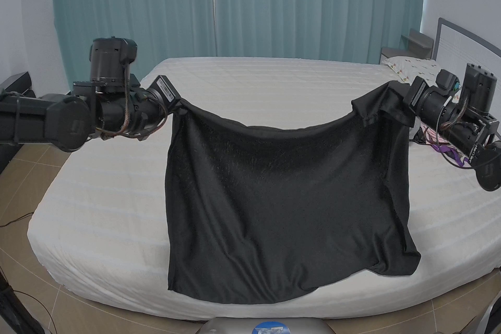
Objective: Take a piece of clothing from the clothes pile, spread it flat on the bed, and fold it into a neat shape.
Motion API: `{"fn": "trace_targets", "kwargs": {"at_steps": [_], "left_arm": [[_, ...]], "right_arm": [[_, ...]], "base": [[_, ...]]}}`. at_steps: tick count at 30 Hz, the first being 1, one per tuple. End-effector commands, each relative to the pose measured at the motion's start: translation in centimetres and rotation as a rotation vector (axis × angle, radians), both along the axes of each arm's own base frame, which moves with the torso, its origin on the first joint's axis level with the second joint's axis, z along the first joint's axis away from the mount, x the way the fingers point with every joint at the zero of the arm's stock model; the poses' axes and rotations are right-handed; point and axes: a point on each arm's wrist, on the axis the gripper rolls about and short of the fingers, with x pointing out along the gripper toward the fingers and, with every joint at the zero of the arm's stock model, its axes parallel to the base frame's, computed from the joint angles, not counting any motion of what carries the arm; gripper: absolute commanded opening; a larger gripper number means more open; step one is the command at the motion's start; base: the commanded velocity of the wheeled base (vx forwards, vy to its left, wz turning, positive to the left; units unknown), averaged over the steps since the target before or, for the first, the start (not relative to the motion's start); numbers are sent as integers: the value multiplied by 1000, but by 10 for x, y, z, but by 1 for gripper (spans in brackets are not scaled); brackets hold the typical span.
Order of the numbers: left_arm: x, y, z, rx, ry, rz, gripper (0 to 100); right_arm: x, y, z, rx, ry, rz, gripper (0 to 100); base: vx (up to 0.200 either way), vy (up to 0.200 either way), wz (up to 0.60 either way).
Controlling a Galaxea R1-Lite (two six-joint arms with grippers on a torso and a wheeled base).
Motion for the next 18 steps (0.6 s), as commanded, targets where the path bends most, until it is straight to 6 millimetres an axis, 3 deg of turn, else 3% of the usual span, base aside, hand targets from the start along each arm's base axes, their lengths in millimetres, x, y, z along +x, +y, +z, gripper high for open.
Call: {"fn": "trace_targets", "kwargs": {"at_steps": [1,4,8,9,10,18], "left_arm": [[34,-13,-47,26,95,1,0],[48,-18,-67,37,131,1,0],[57,-21,-78,33,130,1,0],[65,-24,-85,31,129,2,0],[65,-24,-86,31,129,2,0],[95,-33,-131,65,161,58,0]], "right_arm": [[32,6,-47,-20,105,-4,0],[46,9,-70,-27,135,-26,0],[56,8,-91,-34,168,-61,0],[62,7,-105,-25,196,-76,0],[63,7,-106,-24,199,-78,0],[90,5,-170,53,321,-172,0]], "base": [[0,0,0],[0,0,0],[0,0,0],[0,0,0],[0,0,0],[0,0,0]]}}
